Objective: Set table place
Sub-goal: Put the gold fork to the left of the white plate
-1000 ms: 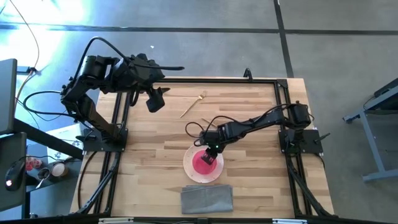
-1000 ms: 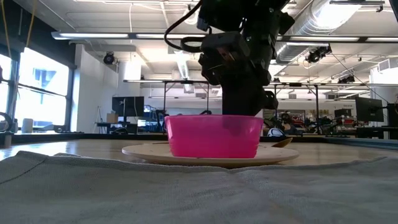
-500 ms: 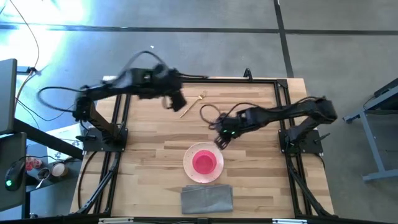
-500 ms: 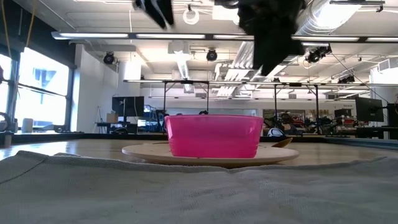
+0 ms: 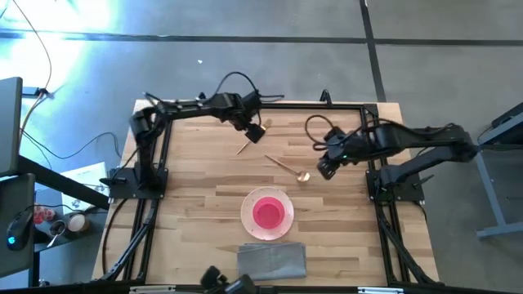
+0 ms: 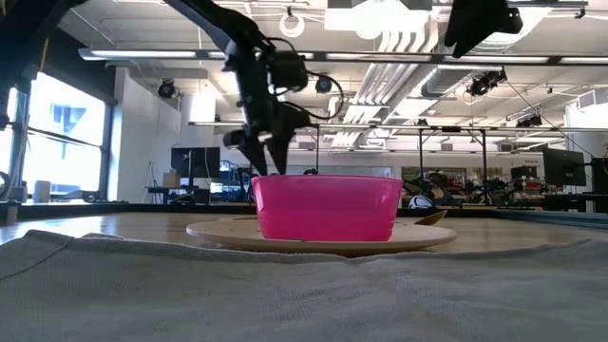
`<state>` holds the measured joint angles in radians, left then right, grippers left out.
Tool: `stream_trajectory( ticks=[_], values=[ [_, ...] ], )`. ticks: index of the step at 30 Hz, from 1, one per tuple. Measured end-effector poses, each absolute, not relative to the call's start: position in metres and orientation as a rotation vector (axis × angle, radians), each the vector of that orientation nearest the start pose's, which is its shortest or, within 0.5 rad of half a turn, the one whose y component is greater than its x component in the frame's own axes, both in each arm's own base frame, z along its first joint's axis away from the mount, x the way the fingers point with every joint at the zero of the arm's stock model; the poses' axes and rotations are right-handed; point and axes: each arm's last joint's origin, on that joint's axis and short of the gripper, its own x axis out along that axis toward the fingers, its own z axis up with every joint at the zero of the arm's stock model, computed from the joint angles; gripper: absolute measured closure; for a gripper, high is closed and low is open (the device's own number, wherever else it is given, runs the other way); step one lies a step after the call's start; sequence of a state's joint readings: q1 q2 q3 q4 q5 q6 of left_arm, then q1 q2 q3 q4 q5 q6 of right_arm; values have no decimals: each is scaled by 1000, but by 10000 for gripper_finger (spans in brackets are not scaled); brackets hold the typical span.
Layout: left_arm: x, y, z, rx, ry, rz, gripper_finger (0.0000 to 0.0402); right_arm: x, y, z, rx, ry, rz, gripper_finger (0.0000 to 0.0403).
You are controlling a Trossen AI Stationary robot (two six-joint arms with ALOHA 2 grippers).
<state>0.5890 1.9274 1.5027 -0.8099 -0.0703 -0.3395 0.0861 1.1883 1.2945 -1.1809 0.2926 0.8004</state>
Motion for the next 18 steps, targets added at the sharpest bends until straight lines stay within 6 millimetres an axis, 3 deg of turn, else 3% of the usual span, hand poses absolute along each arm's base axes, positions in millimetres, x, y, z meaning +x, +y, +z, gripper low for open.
stream_trajectory(
  ticks=[6,18],
  values=[
    [348,219,188,-602,1175,773,179,185,1,357,510,907,-615,266],
    [356,230,145,-697,1219,801,179,183,1,358,448,925,-577,266]
  ],
)
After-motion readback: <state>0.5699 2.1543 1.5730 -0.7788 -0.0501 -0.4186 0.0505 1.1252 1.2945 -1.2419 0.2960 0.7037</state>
